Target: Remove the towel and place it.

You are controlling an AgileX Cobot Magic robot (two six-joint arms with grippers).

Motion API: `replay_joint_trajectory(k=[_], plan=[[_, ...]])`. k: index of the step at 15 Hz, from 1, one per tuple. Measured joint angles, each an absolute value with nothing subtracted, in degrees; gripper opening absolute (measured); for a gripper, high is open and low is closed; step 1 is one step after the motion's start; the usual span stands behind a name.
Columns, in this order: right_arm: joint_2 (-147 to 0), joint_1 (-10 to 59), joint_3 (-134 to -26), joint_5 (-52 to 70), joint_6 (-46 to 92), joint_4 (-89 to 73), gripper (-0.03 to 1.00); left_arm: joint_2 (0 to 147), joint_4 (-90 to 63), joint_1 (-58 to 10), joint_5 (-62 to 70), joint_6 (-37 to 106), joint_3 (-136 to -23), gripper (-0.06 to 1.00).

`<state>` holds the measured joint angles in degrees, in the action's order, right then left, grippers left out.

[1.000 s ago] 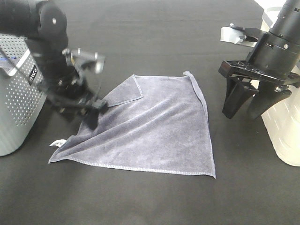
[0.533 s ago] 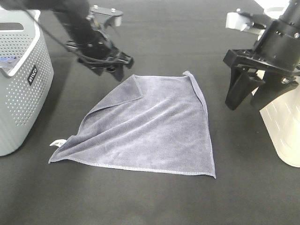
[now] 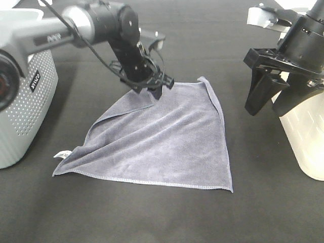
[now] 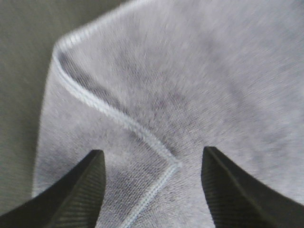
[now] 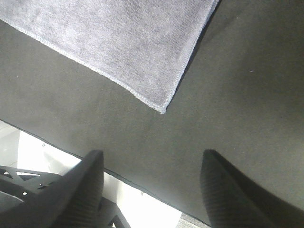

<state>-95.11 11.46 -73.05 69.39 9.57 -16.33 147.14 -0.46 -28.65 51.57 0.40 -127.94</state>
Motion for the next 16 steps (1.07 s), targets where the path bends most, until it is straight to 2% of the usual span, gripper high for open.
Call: replay_joint_trajectory(k=[5,9,14,16], plan=[[-95.1,11.5,-73.1,69.4,9.4,-16.3,0.59,149.4,0.5,-28.6,51.0,0.0,-128.2,0.55],[-95.1,11.5,-73.1,69.4,9.3,-16.3,0.59,149.4,1.1,-28.6,51.1,0.0,-128.2,0.35],[-95.1,11.5,-73.1,69.4,9.3,-16.3,0.59,149.4,3.2,-28.6,55.4,2.3,-130.1,0.04],[-95.1,11.5,-73.1,69.4,9.3,-16.3,0.59,149.4,5.9,-28.6,58.3,3.0,-132.9,0.00]])
